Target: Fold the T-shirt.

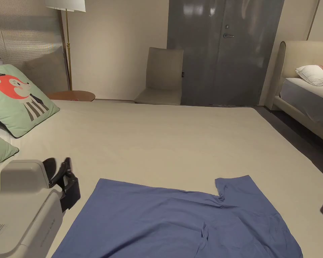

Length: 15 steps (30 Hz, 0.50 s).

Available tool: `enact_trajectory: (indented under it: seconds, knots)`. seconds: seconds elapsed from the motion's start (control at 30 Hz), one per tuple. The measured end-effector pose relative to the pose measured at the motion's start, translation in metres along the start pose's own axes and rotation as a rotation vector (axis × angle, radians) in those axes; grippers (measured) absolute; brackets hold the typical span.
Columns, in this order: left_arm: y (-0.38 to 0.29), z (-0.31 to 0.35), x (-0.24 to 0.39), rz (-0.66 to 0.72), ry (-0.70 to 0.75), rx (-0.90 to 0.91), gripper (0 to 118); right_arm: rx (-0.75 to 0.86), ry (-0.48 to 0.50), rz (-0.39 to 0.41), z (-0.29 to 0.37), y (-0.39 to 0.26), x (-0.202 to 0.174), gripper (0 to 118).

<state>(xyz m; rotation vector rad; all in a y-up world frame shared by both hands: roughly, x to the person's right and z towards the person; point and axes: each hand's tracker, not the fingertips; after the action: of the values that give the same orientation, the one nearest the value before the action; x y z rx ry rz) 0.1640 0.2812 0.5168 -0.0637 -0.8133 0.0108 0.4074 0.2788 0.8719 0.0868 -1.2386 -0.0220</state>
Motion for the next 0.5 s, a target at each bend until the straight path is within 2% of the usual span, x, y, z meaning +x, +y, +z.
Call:
enact_trajectory:
  seconds: [0.03, 0.1, 0.27, 0.5]
  knots:
    - [-0.001, -0.001, 0.002, 0.006, -0.002, 0.002, 0, 0.014, -0.024, 0.006, 0.002, 0.002, -0.002, 0]
    - [-0.002, -0.006, 0.0, 0.019, -0.051, -0.017, 0, 0.02, 0.021, 0.024, 0.001, 0.003, -0.007, 0]
    - [-0.008, -0.038, -0.004, 0.026, -0.067, -0.079, 0, -0.021, 0.025, 0.042, -0.013, -0.008, -0.013, 0]
    - [-0.029, -0.147, -0.009, 0.003, -0.13, -0.303, 0, -0.134, 0.011, 0.068, -0.055, -0.039, -0.021, 0]
